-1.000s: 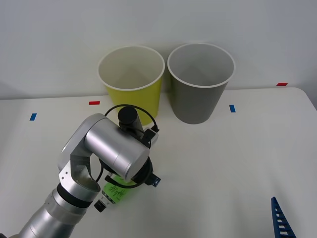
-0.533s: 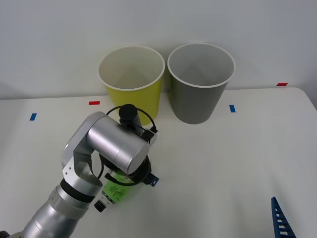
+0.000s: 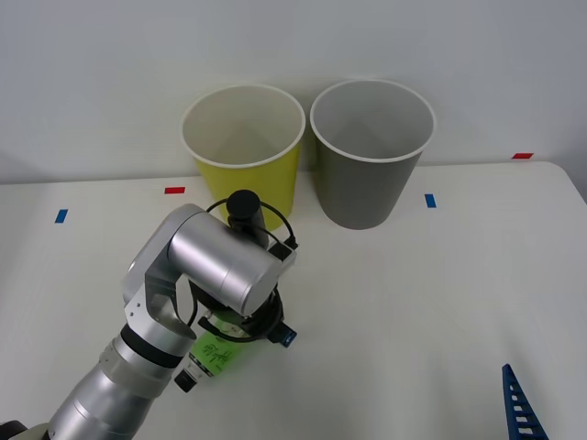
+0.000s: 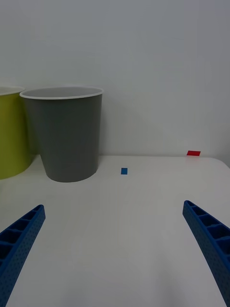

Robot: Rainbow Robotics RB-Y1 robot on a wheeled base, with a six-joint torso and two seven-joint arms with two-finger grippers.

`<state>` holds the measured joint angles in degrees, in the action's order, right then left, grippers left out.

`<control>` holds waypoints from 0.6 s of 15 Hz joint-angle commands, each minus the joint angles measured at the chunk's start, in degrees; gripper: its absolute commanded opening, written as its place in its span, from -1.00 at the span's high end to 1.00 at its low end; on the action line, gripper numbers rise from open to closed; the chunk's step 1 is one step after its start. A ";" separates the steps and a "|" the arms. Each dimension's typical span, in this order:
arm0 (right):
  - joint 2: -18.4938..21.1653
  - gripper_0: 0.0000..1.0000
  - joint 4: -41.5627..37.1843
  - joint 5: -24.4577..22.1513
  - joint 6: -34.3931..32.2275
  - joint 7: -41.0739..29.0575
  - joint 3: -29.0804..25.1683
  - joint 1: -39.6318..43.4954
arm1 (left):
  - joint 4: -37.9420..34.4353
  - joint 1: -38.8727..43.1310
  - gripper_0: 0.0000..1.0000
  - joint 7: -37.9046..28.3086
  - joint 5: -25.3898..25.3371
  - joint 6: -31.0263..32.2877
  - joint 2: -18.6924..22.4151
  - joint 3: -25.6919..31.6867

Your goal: Put cans in the gray bin and PET bottles in the light green bin.

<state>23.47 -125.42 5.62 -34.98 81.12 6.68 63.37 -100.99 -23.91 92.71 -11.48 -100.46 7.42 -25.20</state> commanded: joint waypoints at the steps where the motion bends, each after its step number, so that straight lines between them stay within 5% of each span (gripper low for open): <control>1: 0.00 -1.00 0.00 0.00 0.00 0.00 0.00 0.00 | 1.14 0.00 -1.00 1.25 0.23 0.18 -0.21 1.21; 6: 0.00 -1.00 0.00 0.00 0.00 0.00 0.00 0.00 | 1.58 0.00 -1.00 2.57 2.25 0.62 -1.00 2.18; 9: 0.00 -1.00 0.00 0.00 0.00 0.00 0.00 0.00 | 1.67 0.00 -0.76 2.65 2.51 0.62 -1.18 2.18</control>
<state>23.47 -125.42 5.62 -34.98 81.12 6.68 63.37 -99.33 -23.92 95.29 -9.09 -99.87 6.28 -23.03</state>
